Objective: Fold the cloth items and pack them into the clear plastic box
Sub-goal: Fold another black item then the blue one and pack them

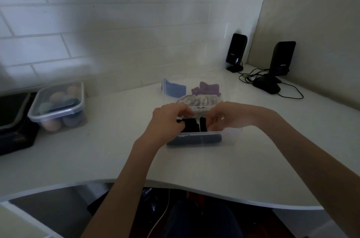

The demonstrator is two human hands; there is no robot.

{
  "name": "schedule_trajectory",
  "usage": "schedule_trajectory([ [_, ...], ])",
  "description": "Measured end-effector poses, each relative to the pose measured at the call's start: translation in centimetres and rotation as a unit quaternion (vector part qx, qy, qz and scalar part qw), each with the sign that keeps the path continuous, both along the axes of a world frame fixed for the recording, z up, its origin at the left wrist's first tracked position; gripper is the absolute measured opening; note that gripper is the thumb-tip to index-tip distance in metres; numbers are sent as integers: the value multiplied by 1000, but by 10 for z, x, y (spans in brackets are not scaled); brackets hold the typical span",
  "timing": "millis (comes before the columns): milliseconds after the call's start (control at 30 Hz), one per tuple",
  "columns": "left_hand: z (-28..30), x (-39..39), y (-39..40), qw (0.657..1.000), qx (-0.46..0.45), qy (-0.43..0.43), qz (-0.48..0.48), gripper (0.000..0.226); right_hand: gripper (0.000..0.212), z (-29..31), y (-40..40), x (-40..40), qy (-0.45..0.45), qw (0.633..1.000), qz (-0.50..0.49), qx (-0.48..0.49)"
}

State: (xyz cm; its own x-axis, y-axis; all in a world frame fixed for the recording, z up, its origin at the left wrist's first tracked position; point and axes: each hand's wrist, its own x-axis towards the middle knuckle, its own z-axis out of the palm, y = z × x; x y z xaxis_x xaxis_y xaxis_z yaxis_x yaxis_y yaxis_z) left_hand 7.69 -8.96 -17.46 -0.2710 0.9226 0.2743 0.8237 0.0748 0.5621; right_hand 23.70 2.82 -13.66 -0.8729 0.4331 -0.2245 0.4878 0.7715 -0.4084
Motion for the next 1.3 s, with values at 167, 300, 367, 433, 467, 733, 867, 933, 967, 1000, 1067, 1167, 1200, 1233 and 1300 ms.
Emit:
schedule_trajectory([
  [167,1,2,3,998,-43,34,5,35,25,-2,-2,0,10,995,-68,68],
  [300,4,2,6,997,-67,-7,-31,37,27,-2,-11,-1,-19,993,-72,86],
  [367,7,5,7,996,-63,12,-63,36,27,-3,-14,-2,-14,994,-83,72],
  [433,11,8,8,993,-69,37,-89,34,27,-4,-15,-4,3,993,-105,55],
  [467,12,9,9,991,-78,40,-101,33,28,-4,-15,-4,12,992,-120,45],
  [733,11,10,17,986,-104,32,-123,31,25,-7,-12,2,122,956,-227,-139],
  [867,11,11,16,987,-95,-2,-129,32,29,-8,-14,-3,44,984,-169,-32],
  [933,12,11,15,988,-87,-8,-128,33,25,-10,-16,-6,24,988,-151,1],
  [967,11,11,15,988,-85,-9,-127,33,23,-10,-16,-6,18,989,-149,10],
  [1000,11,11,15,988,-85,-8,-127,32,22,-9,-17,-6,10,989,-149,20],
  [1067,11,11,15,988,-84,-2,-126,30,25,-7,-15,-3,1,988,-154,28],
  [1167,11,11,17,988,-86,2,-127,32,32,-7,-12,1,26,984,-178,1],
  [1200,11,11,17,987,-90,3,-130,33,35,-8,-11,1,33,983,-183,-4],
  [1233,11,11,18,987,-94,5,-133,33,37,-9,-11,1,33,983,-181,-4],
  [1300,12,11,18,986,-98,9,-136,33,35,-11,-11,-2,23,986,-166,4],
])
